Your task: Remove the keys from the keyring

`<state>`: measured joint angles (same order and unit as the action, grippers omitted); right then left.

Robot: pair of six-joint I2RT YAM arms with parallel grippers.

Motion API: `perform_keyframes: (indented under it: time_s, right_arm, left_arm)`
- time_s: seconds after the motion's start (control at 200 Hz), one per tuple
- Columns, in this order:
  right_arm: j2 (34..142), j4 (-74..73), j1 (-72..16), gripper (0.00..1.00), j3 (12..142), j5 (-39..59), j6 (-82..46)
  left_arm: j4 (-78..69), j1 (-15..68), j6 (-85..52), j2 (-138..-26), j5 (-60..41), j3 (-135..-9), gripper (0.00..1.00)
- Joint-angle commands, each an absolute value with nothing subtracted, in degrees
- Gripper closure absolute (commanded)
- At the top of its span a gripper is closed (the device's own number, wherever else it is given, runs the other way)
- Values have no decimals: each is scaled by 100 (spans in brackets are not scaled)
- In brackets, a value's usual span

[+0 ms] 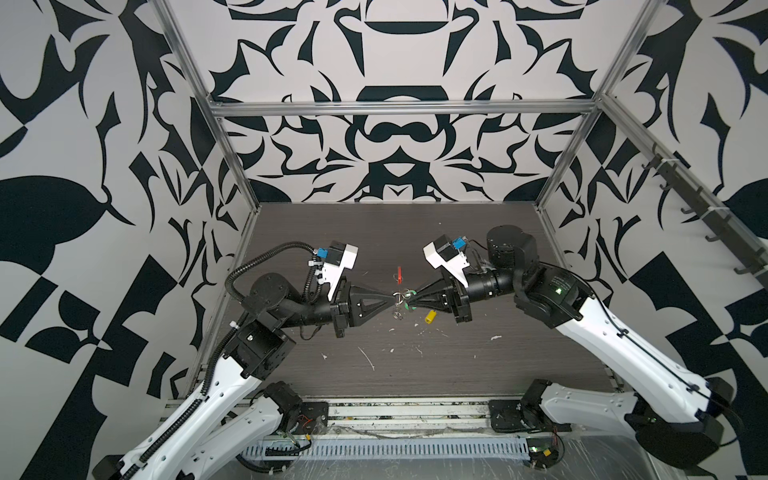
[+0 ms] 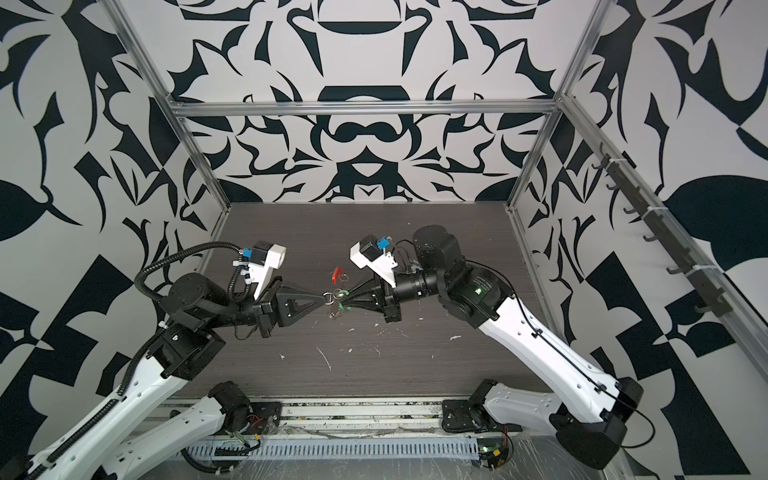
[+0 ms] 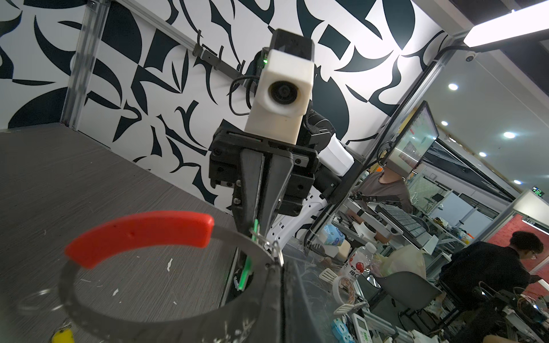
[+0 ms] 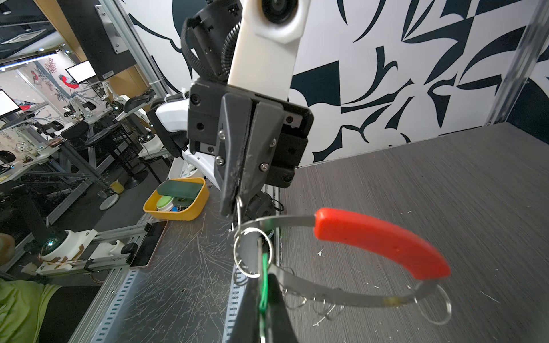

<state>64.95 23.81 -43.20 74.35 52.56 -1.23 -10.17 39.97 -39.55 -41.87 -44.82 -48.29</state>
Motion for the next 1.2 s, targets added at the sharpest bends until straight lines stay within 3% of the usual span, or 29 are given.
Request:
perform_keyframes:
  time_s: [0.0,0.75,1.195]
  right_arm:
    - [6457,2335,-4043,100,7257,4703,-309]
    - [6337,1901,-4095,100,6735,4812,-756]
    - [6319,1928,-4267,100,6755,4527,-501]
  left_arm:
    - [-1811,4025,-4034,-3890,-4998,-4878,100]
    - [-2206,4025,-3841,-3662,-4101,-4664,100]
    - [-3461,4025,-4652,-4050,-4594,-4626,100]
